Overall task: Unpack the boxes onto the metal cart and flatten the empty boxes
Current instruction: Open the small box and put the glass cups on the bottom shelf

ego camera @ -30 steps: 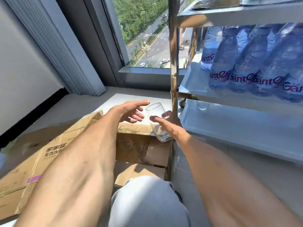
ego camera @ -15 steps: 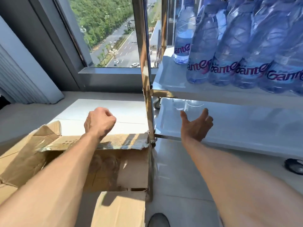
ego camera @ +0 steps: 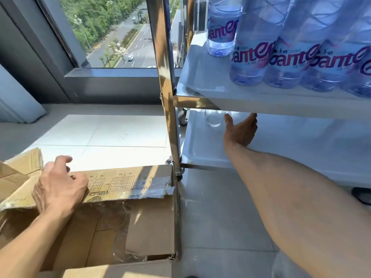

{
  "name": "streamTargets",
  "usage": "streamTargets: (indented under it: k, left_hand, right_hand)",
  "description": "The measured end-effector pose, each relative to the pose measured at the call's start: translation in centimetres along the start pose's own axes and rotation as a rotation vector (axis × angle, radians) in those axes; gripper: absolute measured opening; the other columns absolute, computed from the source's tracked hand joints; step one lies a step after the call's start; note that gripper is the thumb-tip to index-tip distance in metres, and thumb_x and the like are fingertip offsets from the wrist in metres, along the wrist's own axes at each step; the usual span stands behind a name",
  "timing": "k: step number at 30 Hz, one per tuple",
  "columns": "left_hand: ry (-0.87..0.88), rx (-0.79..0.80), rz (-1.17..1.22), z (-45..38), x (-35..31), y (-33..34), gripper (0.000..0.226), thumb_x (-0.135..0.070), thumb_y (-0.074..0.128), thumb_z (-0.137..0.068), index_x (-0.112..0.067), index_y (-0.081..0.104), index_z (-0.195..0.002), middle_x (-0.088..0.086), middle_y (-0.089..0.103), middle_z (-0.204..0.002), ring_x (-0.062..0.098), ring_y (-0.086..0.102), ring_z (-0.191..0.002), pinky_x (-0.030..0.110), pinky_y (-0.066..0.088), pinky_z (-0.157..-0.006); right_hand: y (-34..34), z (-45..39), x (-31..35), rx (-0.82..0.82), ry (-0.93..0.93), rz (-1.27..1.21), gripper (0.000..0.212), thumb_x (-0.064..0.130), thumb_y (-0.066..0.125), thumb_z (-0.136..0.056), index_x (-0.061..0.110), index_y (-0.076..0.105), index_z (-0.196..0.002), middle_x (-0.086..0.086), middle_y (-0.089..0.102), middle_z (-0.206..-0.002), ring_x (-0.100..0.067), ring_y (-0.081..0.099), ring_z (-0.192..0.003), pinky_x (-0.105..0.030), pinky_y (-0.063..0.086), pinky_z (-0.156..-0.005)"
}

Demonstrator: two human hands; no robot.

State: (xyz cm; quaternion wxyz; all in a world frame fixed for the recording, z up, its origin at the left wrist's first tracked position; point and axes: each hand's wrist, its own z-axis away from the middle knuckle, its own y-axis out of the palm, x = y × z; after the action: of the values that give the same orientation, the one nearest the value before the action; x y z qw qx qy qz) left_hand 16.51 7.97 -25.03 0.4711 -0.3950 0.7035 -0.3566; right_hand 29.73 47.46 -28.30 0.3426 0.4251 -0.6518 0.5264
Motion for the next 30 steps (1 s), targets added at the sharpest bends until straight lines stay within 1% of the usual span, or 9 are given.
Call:
streamTargets:
  k: [4,9,13,15,20,23,25,28,30]
  left_hand:
    - [-0.04,0.04,0.018,-2.4,6.0,5.4,0.043,-0.039,0.045,-0.071,-0.037,0.045,-0.114,0.004,0.057,-0.095,0.031,0.058,-0.083,0.049,0.055,-0.07]
    - [-0.039,0.108,0.095,-4.6,13.0,12.1,0.045,-0.042,0.042,-0.071,-0.045,0.042,-0.116,0.001,0.058,-0.103,0.031,0.061,-0.098,0.053,0.056,-0.078]
    - [0.011,0.082,0.035,-2.0,7.0,7.0,0.032,-0.044,0.044,-0.072,-0.038,0.049,-0.104,-0.002,0.056,-0.085,0.028,0.059,-0.076,0.044,0.056,-0.064]
    - [0.016,0.036,-0.028,0.2,3.4,3.2,0.021,-0.041,0.049,-0.074,-0.03,0.052,-0.093,-0.001,0.057,-0.077,0.03,0.057,-0.071,0.039,0.053,-0.063]
    - [-0.052,0.033,-0.155,4.2,0.7,-3.2,0.028,-0.034,0.059,-0.08,-0.014,0.055,-0.061,0.008,0.054,-0.059,0.026,0.05,-0.057,0.029,0.038,-0.059]
    - [-0.072,0.218,-0.271,5.3,1.4,-5.2,0.029,-0.037,0.052,-0.07,-0.011,0.059,-0.059,0.011,0.062,-0.061,0.03,0.059,-0.059,0.027,0.039,-0.056]
    - [-0.138,0.455,-0.363,5.8,1.6,-5.9,0.023,-0.036,0.053,-0.065,-0.015,0.063,-0.068,0.01,0.07,-0.079,0.031,0.065,-0.075,0.027,0.043,-0.063]
    - [-0.223,0.845,-0.319,6.6,1.3,-6.0,0.035,-0.038,0.059,-0.072,-0.028,0.067,-0.104,0.005,0.068,-0.115,0.024,0.063,-0.104,0.031,0.05,-0.09]
    - [-0.264,0.942,-0.198,7.1,0.4,-5.4,0.059,-0.041,0.061,-0.074,-0.023,0.056,-0.13,0.007,0.058,-0.133,0.025,0.056,-0.119,0.035,0.045,-0.102]
  right_hand:
    - [0.7,-0.7,0.3,-0.012,-0.004,-0.079,0.074,0.033,0.076,-0.078,0.001,0.043,-0.136,-0.017,0.054,-0.13,-0.033,0.049,-0.122,-0.032,0.032,-0.1]
    - [1.1,-1.9,0.0,0.012,0.007,-0.05,0.073,0.032,0.077,-0.077,0.001,0.044,-0.135,-0.015,0.054,-0.13,-0.032,0.05,-0.122,-0.03,0.033,-0.099]
    - [0.7,-1.6,-0.4,0.1,0.043,0.08,0.086,0.029,0.073,-0.08,0.002,0.025,-0.147,-0.018,0.041,-0.142,-0.033,0.039,-0.131,-0.038,0.033,-0.107]
    - [-0.1,-0.4,-0.6,0.101,0.067,0.187,0.082,0.026,0.065,-0.084,0.005,0.021,-0.149,-0.017,0.039,-0.142,-0.033,0.037,-0.13,-0.041,0.037,-0.102]
    - [-2.3,4.6,1.9,0.132,0.165,0.205,0.033,0.017,0.052,-0.088,0.008,0.053,-0.12,-0.015,0.06,-0.122,-0.035,0.055,-0.114,-0.039,0.043,-0.087]
    - [-2.6,8.7,5.0,0.301,0.111,0.241,0.022,0.017,0.05,-0.09,0.009,0.063,-0.104,-0.017,0.068,-0.107,-0.037,0.061,-0.104,-0.037,0.047,-0.081]
    - [-2.8,11.9,7.3,0.394,-0.019,0.232,0.02,0.018,0.049,-0.091,0.008,0.065,-0.096,-0.016,0.07,-0.098,-0.037,0.064,-0.095,-0.034,0.045,-0.071]
    - [-2.8,15.7,9.9,0.41,-0.07,0.177,0.019,0.021,0.05,-0.094,0.008,0.063,-0.097,-0.012,0.071,-0.093,-0.033,0.067,-0.087,-0.031,0.045,-0.067]
    - [-2.8,16.7,10.6,0.39,0.009,0.145,0.021,0.023,0.051,-0.094,0.007,0.06,-0.103,-0.012,0.071,-0.097,-0.033,0.067,-0.089,-0.034,0.05,-0.072]
